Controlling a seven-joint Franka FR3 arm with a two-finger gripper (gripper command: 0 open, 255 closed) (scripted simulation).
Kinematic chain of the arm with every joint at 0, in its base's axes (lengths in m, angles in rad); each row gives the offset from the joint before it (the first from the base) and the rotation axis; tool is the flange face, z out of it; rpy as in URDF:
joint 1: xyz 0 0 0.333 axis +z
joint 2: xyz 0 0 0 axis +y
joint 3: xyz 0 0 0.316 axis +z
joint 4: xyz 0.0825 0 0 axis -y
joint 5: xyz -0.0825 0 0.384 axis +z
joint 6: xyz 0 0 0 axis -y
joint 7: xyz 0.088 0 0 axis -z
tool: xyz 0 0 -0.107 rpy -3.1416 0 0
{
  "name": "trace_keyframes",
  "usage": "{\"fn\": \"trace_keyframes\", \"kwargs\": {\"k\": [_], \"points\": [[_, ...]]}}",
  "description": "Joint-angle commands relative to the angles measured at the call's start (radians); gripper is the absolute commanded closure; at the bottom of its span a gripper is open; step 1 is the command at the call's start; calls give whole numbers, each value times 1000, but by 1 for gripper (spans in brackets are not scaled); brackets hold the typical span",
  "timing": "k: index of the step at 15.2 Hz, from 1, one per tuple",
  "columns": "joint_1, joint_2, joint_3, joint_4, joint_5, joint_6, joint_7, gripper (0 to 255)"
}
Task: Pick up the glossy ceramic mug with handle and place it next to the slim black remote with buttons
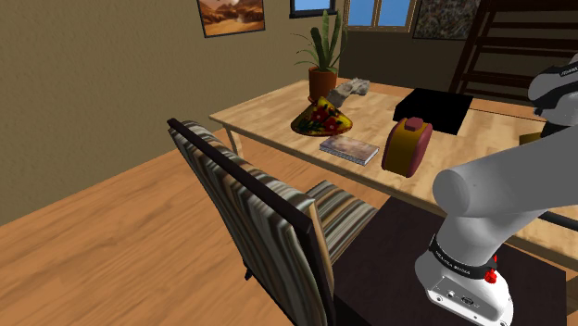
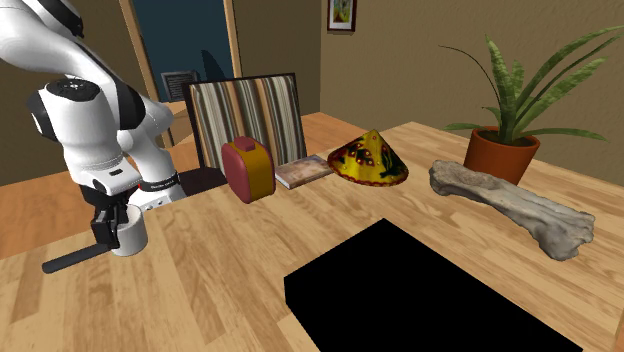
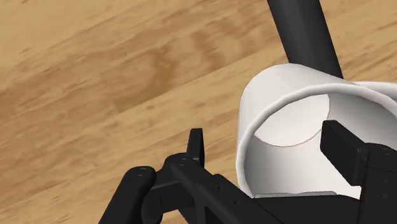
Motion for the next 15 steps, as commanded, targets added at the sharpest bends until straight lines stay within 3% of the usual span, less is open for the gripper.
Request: {"fn": "trace_keyframes", "kwargs": {"k": [1, 3, 7, 15], "points": [[0, 0, 0, -1, 0, 0, 0, 0], [1, 1, -1, 1, 0, 0, 0, 0], [-8, -42, 93, 81, 54, -133, -10, 0], [-8, -42, 93, 81, 54, -133, -10, 0]]}}
